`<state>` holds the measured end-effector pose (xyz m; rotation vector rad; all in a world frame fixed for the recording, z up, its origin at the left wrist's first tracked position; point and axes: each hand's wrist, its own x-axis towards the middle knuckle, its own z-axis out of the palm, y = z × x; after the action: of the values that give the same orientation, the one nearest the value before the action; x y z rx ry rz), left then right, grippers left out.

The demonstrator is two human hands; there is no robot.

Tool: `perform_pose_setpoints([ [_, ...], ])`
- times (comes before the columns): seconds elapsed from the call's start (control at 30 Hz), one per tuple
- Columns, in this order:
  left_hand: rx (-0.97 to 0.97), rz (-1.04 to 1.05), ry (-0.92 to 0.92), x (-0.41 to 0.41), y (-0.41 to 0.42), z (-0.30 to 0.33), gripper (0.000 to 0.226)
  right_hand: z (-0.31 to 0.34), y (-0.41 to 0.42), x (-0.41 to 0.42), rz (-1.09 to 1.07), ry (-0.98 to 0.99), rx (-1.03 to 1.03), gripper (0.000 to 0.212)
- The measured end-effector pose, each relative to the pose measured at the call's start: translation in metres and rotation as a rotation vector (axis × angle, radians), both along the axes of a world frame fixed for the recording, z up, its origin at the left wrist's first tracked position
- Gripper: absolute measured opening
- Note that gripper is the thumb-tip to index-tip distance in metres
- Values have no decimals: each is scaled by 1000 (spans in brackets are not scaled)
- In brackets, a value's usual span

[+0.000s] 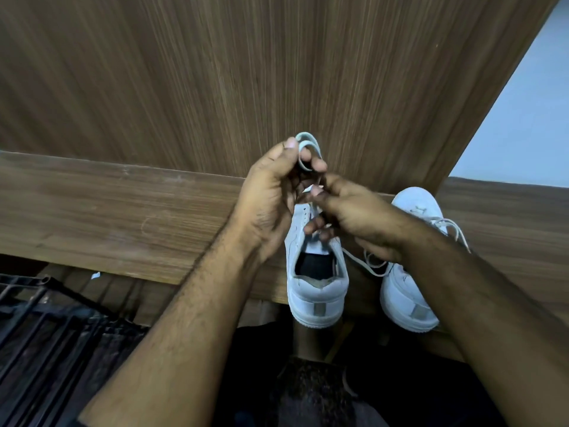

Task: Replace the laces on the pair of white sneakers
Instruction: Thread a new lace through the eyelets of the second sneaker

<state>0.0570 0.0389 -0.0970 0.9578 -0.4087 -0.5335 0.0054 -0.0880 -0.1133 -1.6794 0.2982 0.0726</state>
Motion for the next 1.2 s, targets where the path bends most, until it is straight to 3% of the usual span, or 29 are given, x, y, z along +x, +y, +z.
perform_pose_setpoints([
  [0.13, -72, 23, 87, 5, 7, 2, 33, -8, 1, -6, 243, -12, -44, 15],
  [0.23, -131, -27, 146, 3, 12, 5, 30, -10, 0, -5, 260, -40, -90, 10],
  [0.33, -43, -91, 99, 4, 16, 5, 37, -6, 3, -6, 207, -56, -33, 19],
  [0.43, 13, -63, 46, -1, 14, 9, 48, -3, -1, 0, 46, -103, -93, 15],
  [0.5, 24, 35, -15, -1, 10, 7, 40, -4, -12, 6, -180, -148, -196, 18],
  [0.6, 357, 238, -382, 10, 5, -14, 31, -4, -34, 5, -519, -294, -544, 20],
  [0.67, 554, 282, -549, 15, 1, -27, 26, -1, -43, 0, -578, -343, -680, 21],
  [0.73, 689, 308, -603, 16, -3, -34, 21, -5, -53, 1, -504, -225, -810, 25],
  [0.8, 826, 288, -632, 15, -6, -37, 19, -17, -56, 1, -286, 120, -991, 43],
  [0.87, 932, 264, -678, 17, -7, -41, 20, -27, -51, -2, -85, 371, -1093, 46],
  [0.93, 978, 262, -693, 17, -7, -42, 19, -24, -46, -4, -48, 361, -1157, 43],
  [1.0, 981, 267, -693, 16, -7, -40, 17, -14, -42, -4, -146, 187, -1110, 39],
  [1.1, 961, 258, -703, 15, -9, -40, 22, -3, -24, -3, -152, -108, -684, 21],
  [1.2, 982, 279, -722, 15, -10, -43, 31, -7, -16, -2, -55, -91, -626, 25],
])
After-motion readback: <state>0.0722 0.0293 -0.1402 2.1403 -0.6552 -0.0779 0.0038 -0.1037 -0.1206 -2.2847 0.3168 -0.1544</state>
